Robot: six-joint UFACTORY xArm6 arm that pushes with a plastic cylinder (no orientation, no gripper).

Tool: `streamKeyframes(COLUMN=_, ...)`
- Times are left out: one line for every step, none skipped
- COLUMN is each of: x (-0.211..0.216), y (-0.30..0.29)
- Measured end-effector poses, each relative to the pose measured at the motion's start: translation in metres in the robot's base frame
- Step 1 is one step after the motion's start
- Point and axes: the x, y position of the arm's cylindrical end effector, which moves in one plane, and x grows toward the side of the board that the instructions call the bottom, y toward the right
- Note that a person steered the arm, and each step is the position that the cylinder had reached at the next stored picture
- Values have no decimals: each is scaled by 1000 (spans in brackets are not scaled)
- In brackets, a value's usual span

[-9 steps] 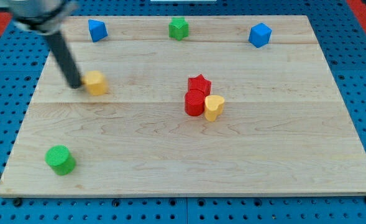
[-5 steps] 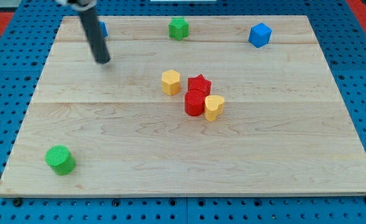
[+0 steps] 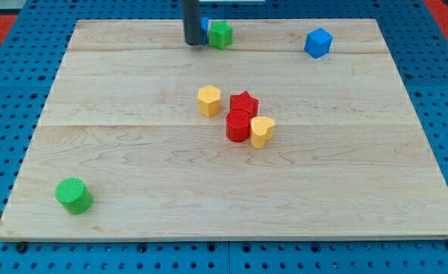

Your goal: Place the blue blocks close to each other at the top right side of the green star

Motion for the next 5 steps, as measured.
streamKeyframes(x=-27, y=-82)
streamKeyframes(x=-60, y=-45)
streamKeyframes(x=-40, y=58)
streamKeyframes(x=-8, y=152)
streamKeyframes(x=-31, y=116)
